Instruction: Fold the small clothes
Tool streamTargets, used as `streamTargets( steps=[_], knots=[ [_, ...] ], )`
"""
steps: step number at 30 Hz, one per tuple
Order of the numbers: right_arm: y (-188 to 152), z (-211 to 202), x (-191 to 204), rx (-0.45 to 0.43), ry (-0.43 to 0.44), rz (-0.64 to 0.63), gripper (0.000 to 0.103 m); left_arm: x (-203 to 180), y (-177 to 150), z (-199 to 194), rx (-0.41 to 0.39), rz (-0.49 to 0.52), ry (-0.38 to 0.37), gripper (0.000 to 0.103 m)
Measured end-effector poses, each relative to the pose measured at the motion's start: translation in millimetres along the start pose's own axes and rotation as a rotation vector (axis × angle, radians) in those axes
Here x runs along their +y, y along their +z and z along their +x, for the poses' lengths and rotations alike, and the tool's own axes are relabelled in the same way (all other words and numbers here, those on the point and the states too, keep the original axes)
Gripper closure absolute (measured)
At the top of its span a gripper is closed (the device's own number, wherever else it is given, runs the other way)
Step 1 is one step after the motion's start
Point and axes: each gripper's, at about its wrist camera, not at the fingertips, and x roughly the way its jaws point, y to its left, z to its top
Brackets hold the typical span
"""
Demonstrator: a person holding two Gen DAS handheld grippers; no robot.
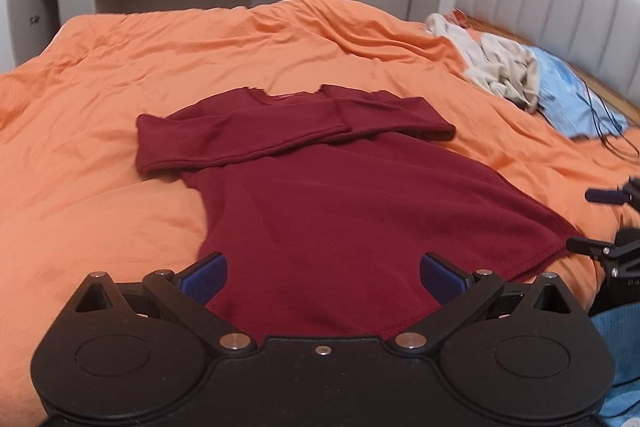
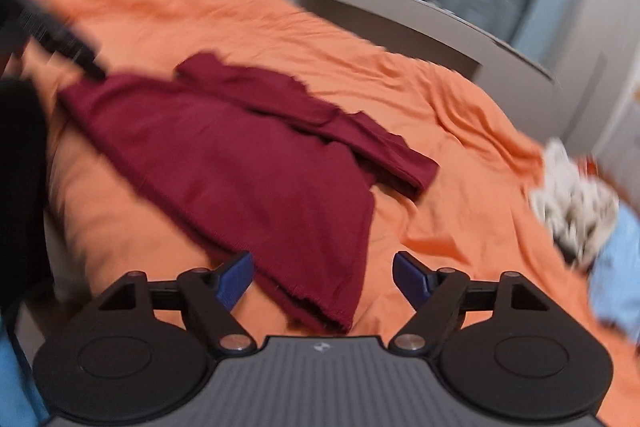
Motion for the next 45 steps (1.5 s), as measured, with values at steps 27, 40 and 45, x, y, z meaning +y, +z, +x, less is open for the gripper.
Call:
streamTargets(
  steps=[27, 40, 45],
  knots=[
    [37, -3, -28, -0.202, 0.007, 0.225, 0.097, -62, -33, 27, 0.023, 0.262, 0.051, 0.001],
    [34, -9, -30, -0.226, -0.036, 0.253, 0.097, -33, -28, 6, -0.048, 0.201, 0.272, 0.048],
    [31, -10, -19, -0.232, -0.066, 0.239, 0.097, -31, -30, -6, -0.105, 0.196, 0.306, 0.091]
  ],
)
